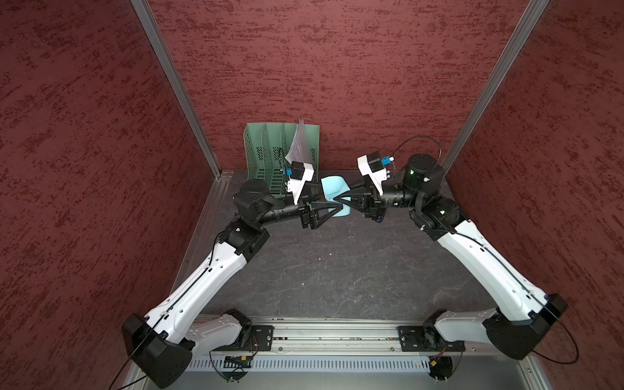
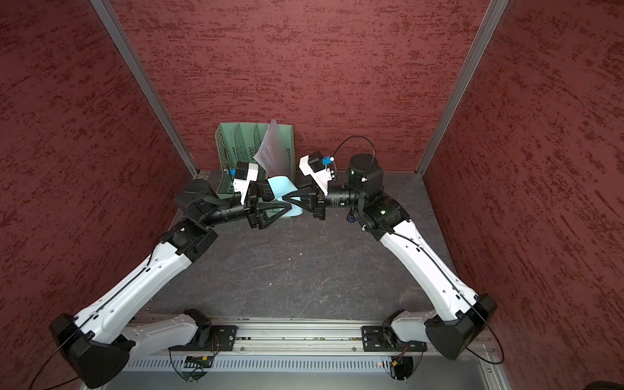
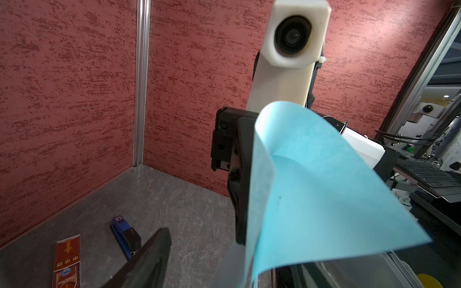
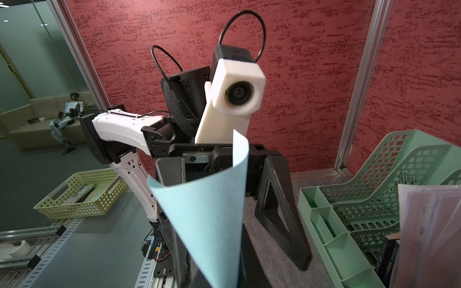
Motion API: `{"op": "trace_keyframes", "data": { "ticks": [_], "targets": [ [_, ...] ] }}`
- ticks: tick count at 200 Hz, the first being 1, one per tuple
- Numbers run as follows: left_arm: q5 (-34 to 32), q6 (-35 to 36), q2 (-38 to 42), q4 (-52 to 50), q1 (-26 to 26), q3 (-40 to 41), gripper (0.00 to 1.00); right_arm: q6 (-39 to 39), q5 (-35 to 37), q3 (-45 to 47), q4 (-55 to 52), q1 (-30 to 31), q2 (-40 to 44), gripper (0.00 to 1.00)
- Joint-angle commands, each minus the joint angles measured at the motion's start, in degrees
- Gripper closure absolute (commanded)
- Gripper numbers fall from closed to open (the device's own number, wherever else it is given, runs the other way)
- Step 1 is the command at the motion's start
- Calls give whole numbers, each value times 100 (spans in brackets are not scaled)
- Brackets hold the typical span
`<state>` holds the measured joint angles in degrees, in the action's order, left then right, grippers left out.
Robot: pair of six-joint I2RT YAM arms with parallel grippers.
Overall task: Fold the square paper along the opposite sides
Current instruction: Fold the paper.
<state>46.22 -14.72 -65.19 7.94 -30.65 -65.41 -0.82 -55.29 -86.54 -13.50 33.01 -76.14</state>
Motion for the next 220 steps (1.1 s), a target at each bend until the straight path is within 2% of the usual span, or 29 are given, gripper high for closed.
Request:
{"op": "trace_keyframes", "data": {
  "ticks": [1,35,65,124,168,220],
  "targets": [
    [-34,99,111,34,-14,-155,36,37,47,34,86,63,7,87],
    [-35,119,120,5,-15,-130,54,62,56,15,119,63,4,87],
    [-41,143,137,-29,-16,-104,60,64,86,8,155,64,12,87],
    [-82,156,176,-16,-11,-9,86,112,126,-20,260,62,20,87],
    [-87,148,171,22,-13,2,97,117,125,-26,252,59,30,87],
    [-119,167,184,0,-17,10,99,86,138,-13,199,69,56,85]
  ]
}}
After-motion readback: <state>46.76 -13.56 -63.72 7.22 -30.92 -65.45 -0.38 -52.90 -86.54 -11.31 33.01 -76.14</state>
